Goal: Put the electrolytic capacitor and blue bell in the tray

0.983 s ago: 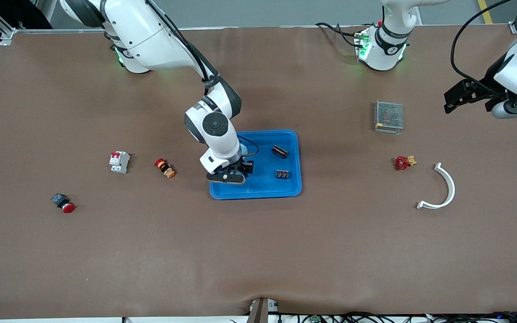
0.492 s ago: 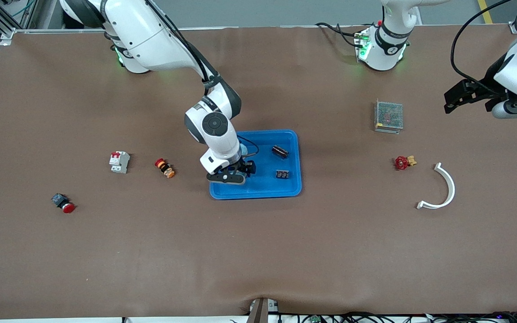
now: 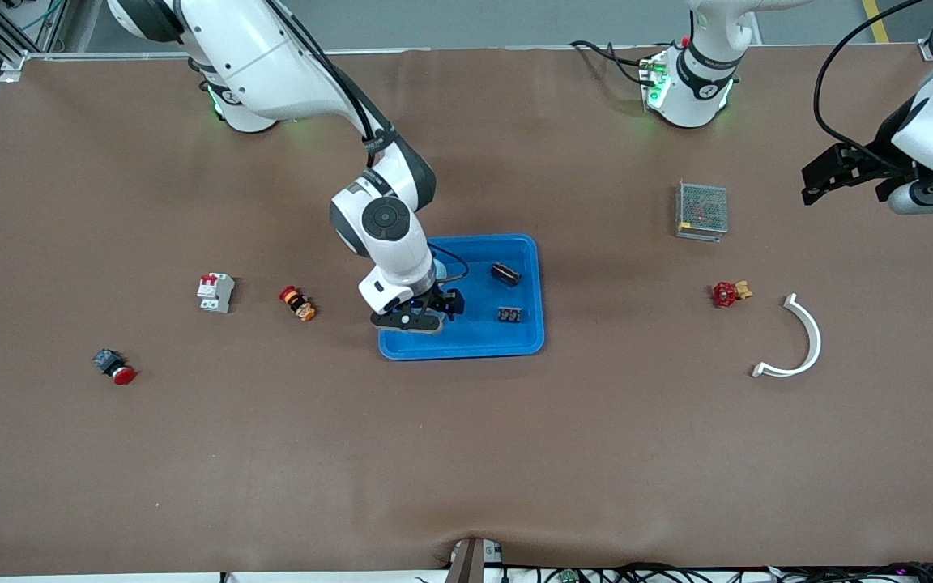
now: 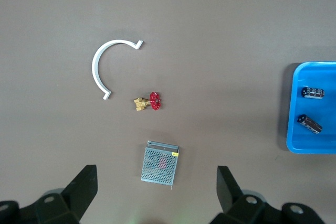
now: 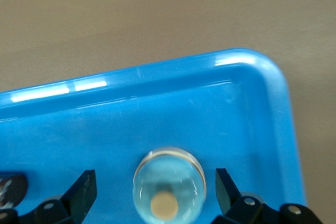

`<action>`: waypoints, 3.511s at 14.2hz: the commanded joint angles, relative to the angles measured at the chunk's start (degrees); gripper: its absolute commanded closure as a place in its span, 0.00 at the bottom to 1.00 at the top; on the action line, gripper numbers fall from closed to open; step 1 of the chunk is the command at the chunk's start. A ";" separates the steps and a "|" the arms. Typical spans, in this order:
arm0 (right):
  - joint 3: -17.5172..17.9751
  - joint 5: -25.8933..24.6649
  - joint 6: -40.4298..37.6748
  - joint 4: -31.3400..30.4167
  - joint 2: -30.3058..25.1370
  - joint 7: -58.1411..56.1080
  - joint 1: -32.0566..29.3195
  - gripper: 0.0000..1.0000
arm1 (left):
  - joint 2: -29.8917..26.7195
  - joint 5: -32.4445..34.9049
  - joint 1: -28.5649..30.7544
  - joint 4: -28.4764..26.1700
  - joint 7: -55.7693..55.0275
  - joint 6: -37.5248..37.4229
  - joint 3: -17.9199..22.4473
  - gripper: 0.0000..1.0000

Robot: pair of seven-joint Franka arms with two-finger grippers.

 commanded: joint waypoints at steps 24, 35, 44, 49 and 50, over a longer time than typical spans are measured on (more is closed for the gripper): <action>-0.26 -0.78 -36.91 -12.27 -43.56 -42.70 -25.65 0.00 | -1.10 -1.05 0.46 -0.26 1.49 0.14 -0.18 0.00; -0.44 2.91 -33.66 -8.33 -40.67 -56.44 -42.01 0.00 | -0.93 -1.05 0.20 -0.09 1.49 0.14 -0.18 0.00; -0.35 2.03 -38.58 5.48 -34.60 -55.56 -42.46 0.00 | -1.01 -0.97 0.20 -0.09 1.49 -0.48 -0.27 0.00; -0.44 2.03 -40.95 7.15 -34.95 -55.56 -43.68 0.00 | -1.10 -0.88 0.28 0.00 1.49 -1.44 -0.18 0.00; -0.44 2.21 -42.00 7.07 -35.04 -55.82 -43.77 0.00 | -1.10 -0.88 0.29 0.00 1.49 -1.53 -0.18 0.00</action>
